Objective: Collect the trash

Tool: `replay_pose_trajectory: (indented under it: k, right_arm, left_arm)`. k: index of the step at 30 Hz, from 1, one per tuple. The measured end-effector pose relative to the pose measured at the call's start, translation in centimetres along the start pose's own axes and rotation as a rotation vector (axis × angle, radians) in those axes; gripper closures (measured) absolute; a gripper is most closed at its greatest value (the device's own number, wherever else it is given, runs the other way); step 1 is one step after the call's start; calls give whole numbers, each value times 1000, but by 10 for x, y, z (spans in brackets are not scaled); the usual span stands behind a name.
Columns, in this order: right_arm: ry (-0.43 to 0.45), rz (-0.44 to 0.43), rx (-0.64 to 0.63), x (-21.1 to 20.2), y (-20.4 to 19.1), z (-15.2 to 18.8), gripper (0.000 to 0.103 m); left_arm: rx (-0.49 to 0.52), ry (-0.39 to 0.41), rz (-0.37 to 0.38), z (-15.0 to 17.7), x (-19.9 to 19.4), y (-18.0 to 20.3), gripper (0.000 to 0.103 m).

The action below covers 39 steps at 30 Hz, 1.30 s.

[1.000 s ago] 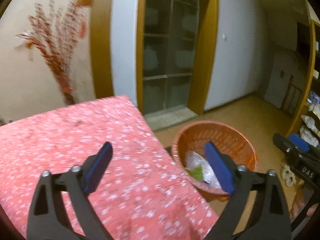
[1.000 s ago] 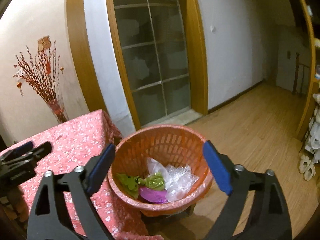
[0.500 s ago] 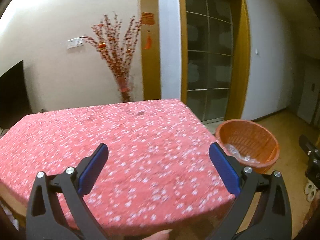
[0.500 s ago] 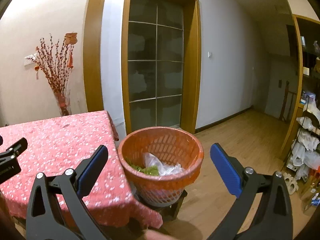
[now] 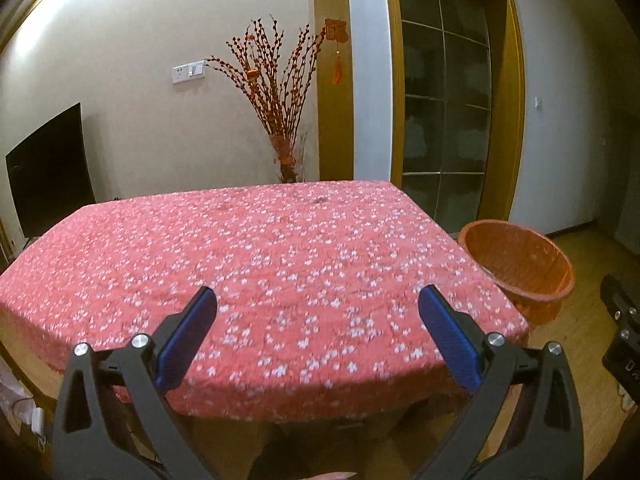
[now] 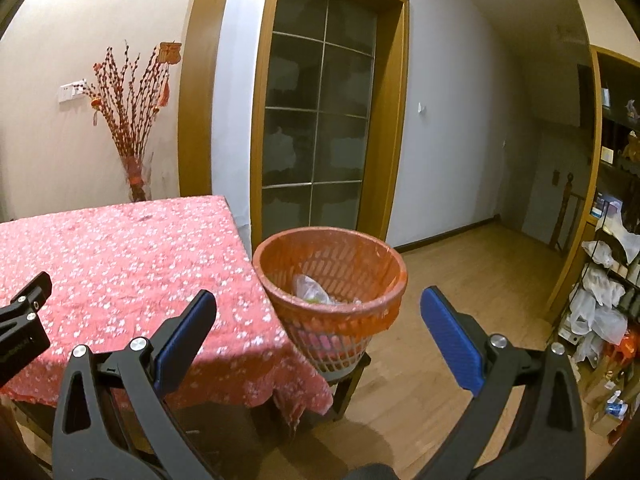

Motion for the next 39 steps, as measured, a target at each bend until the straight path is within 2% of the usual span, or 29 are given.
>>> replay_pose_trajectory:
  k: [15, 24, 39]
  right_arm:
    - [-35, 32, 5, -6, 7, 18, 2]
    - [-60, 23, 5, -5, 8, 25, 2]
    - [-52, 23, -3, -7, 10, 23, 2]
  left_arm:
    - [16, 21, -14, 16, -16, 1, 4]
    - [0, -12, -9, 20, -13, -1, 4]
    - [-15, 5, -11, 17, -17, 1, 4]
Point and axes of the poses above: each gripper's, at about its wrist camera, not at the fingertips, and x roughly the way its jaws point, y to its right, z to its underside, the point moved 2 cm from there along x, roughly the way its jaws point, and after that the axes turned 14 degrees about -x, right-handed, at the moved point
